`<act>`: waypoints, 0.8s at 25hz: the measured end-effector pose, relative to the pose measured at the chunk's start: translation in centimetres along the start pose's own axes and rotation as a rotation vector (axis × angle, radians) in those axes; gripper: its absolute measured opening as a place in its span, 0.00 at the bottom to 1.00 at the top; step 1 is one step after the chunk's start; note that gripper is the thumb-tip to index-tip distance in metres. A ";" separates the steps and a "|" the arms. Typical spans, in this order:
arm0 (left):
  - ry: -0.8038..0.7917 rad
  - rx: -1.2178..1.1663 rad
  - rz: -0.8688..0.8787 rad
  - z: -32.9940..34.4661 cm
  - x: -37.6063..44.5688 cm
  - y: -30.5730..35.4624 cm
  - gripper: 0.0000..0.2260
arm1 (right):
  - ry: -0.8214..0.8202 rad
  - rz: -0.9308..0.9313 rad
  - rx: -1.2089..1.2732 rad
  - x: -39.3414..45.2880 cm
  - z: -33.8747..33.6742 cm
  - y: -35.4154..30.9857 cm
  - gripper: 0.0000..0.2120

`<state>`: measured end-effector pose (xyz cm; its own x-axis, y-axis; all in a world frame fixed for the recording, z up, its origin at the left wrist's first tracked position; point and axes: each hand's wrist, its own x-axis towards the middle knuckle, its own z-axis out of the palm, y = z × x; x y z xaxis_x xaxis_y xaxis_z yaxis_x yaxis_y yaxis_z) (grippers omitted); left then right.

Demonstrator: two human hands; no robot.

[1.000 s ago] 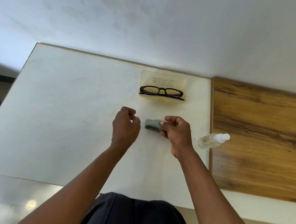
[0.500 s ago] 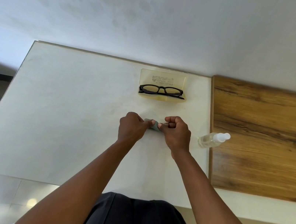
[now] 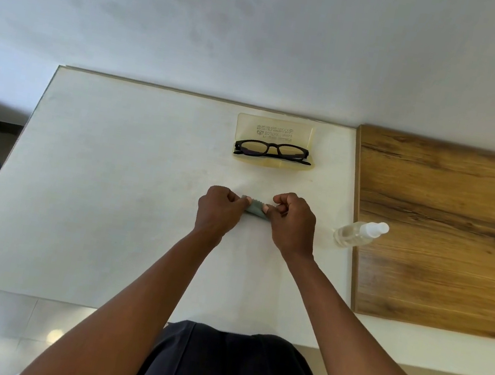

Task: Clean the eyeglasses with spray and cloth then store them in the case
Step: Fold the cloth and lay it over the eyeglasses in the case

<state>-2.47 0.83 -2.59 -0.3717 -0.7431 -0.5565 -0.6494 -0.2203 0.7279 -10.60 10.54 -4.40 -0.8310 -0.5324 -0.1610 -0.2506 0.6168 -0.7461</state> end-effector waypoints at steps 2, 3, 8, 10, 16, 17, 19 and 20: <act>-0.009 -0.005 0.022 -0.2 -0.2 -0.1 0.11 | -0.005 0.018 0.013 0.1 -0.1 -0.1 0.10; -0.009 -0.012 0.031 -0.3 -0.3 -0.1 0.10 | -0.002 0.053 0.052 0.1 -0.2 -0.3 0.09; 0.043 -0.074 0.088 -0.6 -1.3 1.1 0.09 | -0.031 0.363 0.384 0.3 -0.9 -1.4 0.09; 0.047 -0.107 0.119 -0.8 -1.6 1.8 0.09 | -0.113 0.435 0.522 0.2 -1.0 -2.0 0.11; -0.101 -0.436 0.048 -1.6 -1.9 3.1 0.08 | -0.318 0.698 1.130 0.5 -1.8 -3.4 0.07; -0.133 -0.498 0.027 -1.7 -1.8 3.1 0.07 | -0.299 0.707 1.183 0.6 -2.0 -3.4 0.04; -0.151 -0.554 -0.007 -1.8 -1.7 2.9 0.06 | -0.226 0.676 1.176 1.1 -2.2 -3.5 0.03; -0.138 -0.553 -0.017 -1.7 -1.5 2.9 0.06 | -0.190 0.651 1.138 1.3 -2.2 -3.6 0.04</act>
<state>-2.62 0.25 1.06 -0.4719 -0.6551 -0.5901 -0.2261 -0.5570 0.7992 -11.89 8.90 -0.47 -0.5347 -0.4559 -0.7115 0.7958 0.0115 -0.6054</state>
